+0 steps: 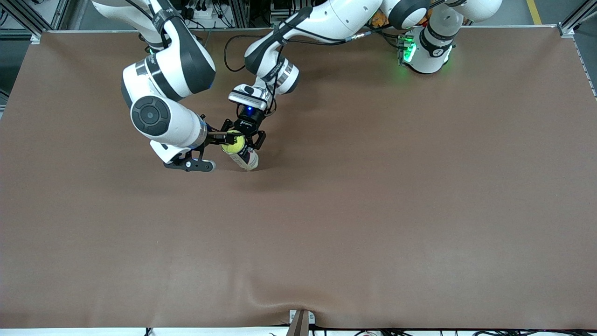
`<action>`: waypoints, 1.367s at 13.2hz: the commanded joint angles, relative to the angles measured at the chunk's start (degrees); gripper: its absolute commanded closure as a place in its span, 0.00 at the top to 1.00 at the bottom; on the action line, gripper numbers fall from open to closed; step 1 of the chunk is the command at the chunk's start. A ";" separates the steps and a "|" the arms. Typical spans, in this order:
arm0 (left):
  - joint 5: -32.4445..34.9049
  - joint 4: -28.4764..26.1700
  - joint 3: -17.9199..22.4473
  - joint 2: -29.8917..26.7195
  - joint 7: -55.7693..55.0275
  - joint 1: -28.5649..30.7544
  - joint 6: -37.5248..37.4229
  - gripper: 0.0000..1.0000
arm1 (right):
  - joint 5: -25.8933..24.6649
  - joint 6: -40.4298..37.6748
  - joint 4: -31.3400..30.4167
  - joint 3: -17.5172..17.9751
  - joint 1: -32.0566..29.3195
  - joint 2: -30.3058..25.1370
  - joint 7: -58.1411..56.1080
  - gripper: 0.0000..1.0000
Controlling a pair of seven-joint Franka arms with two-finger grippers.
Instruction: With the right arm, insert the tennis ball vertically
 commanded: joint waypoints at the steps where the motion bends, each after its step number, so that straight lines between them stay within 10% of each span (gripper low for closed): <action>1: 4.15 3.82 -1.66 2.28 -0.60 1.11 -0.41 0.75 | 0.02 1.88 -2.50 0.35 -0.36 -0.61 -0.61 1.00; 10: 4.15 3.82 -1.66 2.19 -0.69 1.02 -0.41 0.75 | 0.19 2.86 -2.42 0.26 -0.71 -0.69 -0.69 1.00; 18: 3.98 3.82 -1.75 1.66 -0.87 1.02 -0.41 0.75 | -3.75 1.54 -1.54 0.09 -15.02 -10.08 -11.84 1.00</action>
